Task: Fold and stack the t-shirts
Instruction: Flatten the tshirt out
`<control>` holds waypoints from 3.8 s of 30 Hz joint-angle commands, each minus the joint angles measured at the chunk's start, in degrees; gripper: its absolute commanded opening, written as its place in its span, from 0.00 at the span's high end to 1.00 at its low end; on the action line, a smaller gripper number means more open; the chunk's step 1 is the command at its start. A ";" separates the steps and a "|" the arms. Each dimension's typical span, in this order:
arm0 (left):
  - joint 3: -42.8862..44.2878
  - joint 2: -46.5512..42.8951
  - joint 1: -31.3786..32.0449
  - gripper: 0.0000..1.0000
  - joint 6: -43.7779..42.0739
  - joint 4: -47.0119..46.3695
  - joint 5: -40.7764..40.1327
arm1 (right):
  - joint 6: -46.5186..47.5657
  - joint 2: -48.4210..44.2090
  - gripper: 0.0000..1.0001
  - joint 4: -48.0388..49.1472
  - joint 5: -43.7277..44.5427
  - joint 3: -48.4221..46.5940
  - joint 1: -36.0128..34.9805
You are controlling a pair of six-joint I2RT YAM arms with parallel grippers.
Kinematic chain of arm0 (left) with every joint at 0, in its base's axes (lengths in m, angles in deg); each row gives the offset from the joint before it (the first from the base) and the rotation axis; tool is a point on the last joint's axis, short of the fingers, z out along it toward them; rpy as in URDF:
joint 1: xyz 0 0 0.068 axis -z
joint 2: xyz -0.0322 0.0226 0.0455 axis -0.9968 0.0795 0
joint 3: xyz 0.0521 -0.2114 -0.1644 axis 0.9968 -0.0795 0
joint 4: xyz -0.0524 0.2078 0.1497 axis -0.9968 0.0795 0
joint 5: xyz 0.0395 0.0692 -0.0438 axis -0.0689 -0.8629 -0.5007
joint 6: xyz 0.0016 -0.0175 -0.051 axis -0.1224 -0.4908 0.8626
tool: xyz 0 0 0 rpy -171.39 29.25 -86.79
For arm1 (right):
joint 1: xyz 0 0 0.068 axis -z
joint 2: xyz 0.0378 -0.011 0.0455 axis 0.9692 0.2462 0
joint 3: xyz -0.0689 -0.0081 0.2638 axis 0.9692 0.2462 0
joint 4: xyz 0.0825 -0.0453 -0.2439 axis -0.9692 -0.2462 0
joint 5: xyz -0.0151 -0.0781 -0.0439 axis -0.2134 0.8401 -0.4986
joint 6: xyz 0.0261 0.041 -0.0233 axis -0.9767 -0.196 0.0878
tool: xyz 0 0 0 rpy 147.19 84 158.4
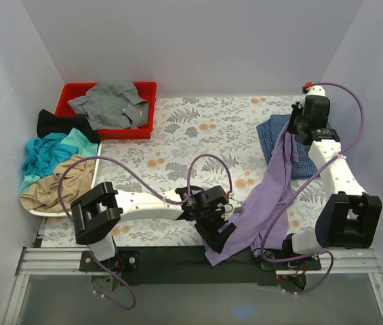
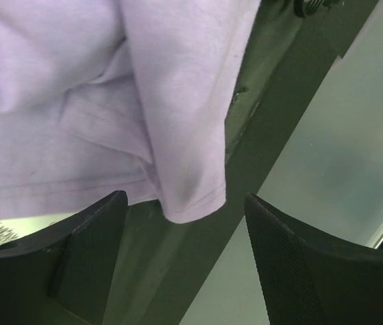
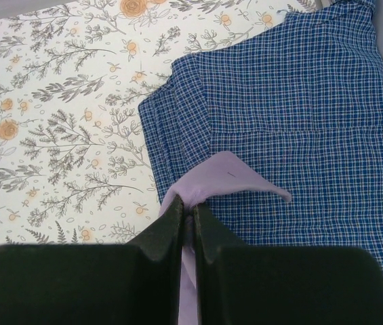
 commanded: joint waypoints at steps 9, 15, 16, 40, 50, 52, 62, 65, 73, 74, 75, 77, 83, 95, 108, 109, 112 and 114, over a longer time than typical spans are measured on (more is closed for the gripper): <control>2.17 5.30 0.95 0.61 -0.43 -2.63 2.57 | -0.07 -2.81 0.99 2.49 -0.50 1.30 0.41; 7.08 3.47 0.86 1.00 -0.43 2.18 -4.54 | -0.07 -8.51 0.99 1.53 0.29 3.41 0.41; 8.49 0.76 0.78 1.00 -0.35 3.77 -6.38 | -0.07 -9.57 0.99 1.26 0.81 3.85 0.41; 31.43 -43.83 0.86 1.00 9.06 24.35 -26.54 | 0.98 -45.53 0.99 -18.50 1.44 -14.41 0.41; 36.97 -39.00 0.86 1.00 11.17 32.96 -24.04 | 2.39 -42.02 0.99 -19.92 -0.32 -23.92 0.41; 38.55 -36.63 0.78 0.99 11.78 35.16 -30.54 | 1.43 -40.79 0.99 -17.92 -1.55 -21.57 0.41; 35.59 -17.30 -10.09 0.92 5.92 25.99 -55.92 | -1.22 -29.55 0.99 -2.89 -0.24 -4.78 0.41; 29.96 -11.08 -20.38 1.00 5.01 18.31 -53.15 | -1.57 -25.42 0.99 1.25 1.08 -0.20 0.41; 39.32 13.01 -38.95 1.00 -2.97 5.79 -30.52 | -0.87 -7.58 0.99 5.65 -0.15 -3.61 0.41; 45.79 16.52 -38.95 1.00 -4.81 11.12 -25.96 | -0.78 -6.69 0.99 5.83 0.11 -4.14 0.41; 47.16 20.21 -38.78 1.00 -6.39 12.82 -15.90 | -0.69 -5.81 0.99 5.83 0.46 -4.67 0.41; 44.13 20.78 -38.60 0.95 -9.57 12.67 -9.24 | -0.08 -3.87 0.99 5.83 0.64 -6.17 0.41; 33.74 13.57 -38.42 0.67 -11.86 13.00 9.31 | 0.98 -2.02 0.99 5.39 0.29 -8.36 0.41; 20.20 14.00 -38.16 0.60 -15.47 12.94 14.35 | -0.07 -3.69 0.99 5.04 -2.61 -5.21 0.41; 19.13 17.17 -38.07 0.59 -12.21 2.83 -0.77 | -0.87 -5.71 0.99 4.95 -5.07 -2.04 0.41; 19.66 16.56 -38.07 0.59 -11.95 2.65 -2.51 | -0.78 -5.62 0.99 4.95 -5.16 -1.86 0.41; 20.28 15.15 -38.07 0.59 -12.39 1.95 -2.53 | -1.04 -5.36 0.99 4.95 -5.69 -1.86 0.41; 20.63 14.89 -38.07 0.59 -13.00 2.29 -2.70 | -1.13 -5.10 0.99 4.95 -6.04 -1.69 0.41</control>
